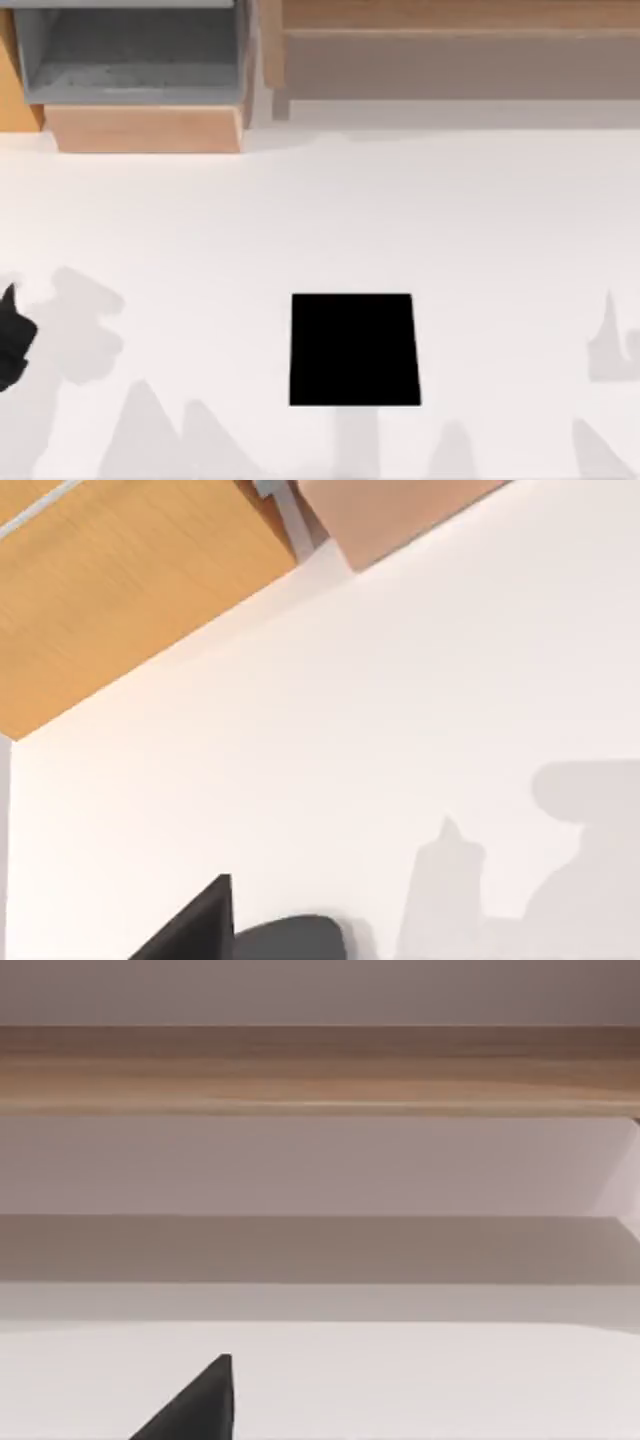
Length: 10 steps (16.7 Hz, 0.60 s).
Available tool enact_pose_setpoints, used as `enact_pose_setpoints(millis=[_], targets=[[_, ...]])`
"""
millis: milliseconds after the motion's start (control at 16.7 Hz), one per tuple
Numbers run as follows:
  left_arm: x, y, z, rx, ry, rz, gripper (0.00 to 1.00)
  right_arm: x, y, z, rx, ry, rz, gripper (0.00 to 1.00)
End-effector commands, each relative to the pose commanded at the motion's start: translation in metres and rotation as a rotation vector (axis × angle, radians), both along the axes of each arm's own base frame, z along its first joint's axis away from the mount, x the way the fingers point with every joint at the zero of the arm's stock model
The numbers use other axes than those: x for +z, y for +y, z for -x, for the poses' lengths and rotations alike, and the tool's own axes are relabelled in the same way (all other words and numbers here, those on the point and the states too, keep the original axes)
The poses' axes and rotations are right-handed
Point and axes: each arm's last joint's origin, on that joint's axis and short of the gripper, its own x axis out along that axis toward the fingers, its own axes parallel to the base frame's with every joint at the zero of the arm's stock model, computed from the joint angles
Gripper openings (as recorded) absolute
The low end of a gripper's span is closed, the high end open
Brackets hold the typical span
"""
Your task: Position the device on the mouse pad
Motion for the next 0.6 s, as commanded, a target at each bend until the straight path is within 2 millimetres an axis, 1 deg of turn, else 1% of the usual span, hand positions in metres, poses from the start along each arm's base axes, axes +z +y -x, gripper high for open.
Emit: enact_pose_setpoints(millis=[120,300,480,600], targets=[[0.001,0.003,-0.020,-0.096,0.208,-0.137,1.00,0.000,0.000,0.000,0.000,0.000,0.000,1.00],[-0.006,0.011,-0.051,-0.295,0.532,-0.293,1.00,0.000,0.000,0.000,0.000,0.000,0.000,1.00],[-0.017,0.024,-0.085,-0.534,0.803,-0.374,1.00,0.000,0.000,0.000,0.000,0.000,0.000,1.00],[-0.024,0.037,-0.108,-0.690,0.926,-0.394,1.00,0.000,0.000,0.000,0.000,0.000,0.000,1.00]])
